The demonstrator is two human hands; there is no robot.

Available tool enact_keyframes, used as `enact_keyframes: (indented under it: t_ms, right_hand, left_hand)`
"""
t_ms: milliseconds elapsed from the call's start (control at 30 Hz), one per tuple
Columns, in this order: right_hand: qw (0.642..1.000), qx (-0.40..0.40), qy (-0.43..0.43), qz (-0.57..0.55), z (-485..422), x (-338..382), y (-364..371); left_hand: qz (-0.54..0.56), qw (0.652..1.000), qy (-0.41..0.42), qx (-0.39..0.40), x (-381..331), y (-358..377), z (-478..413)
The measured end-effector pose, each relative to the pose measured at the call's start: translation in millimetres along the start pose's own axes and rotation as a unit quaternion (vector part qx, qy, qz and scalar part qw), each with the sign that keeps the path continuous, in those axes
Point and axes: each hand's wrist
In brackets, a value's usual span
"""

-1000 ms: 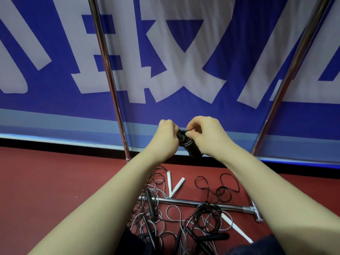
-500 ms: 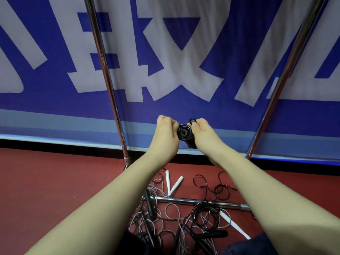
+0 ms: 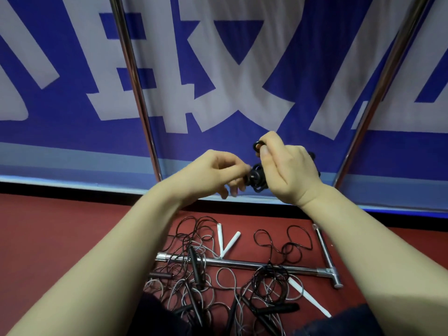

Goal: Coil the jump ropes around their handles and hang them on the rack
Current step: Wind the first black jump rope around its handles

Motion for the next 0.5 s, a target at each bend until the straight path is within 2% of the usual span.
enact_keyframes:
  t_ms: [133,200,267,367,500]
  right_hand:
    - [0.995,0.056,-0.079,-0.008,4,12,-6]
    - [0.990,0.092,-0.111,-0.008,7,20,-6]
    - [0.981,0.132,-0.139,0.001,12,27,-4]
    - [0.985,0.137,-0.101,0.009,15,25,-6]
    - [0.989,0.114,0.081,-0.044,10,17,-11]
  left_hand:
    - [0.003,0.988,-0.050,0.145,-9,-12,11]
    - [-0.038,0.978,-0.068,0.192,-9,-13,15]
    - [-0.104,0.970,-0.072,0.207,-10,-10,18]
    - [-0.138,0.979,-0.060,0.141,-11,-5,22]
    - [-0.019,0.998,-0.045,-0.047,-8,8,18]
Point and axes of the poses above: each hand's wrist, its own z-axis away from the middle knuckle, its own y-axis out of the palm, x = y × z, and after that the axes turned 3 degrees about -x, right-handed
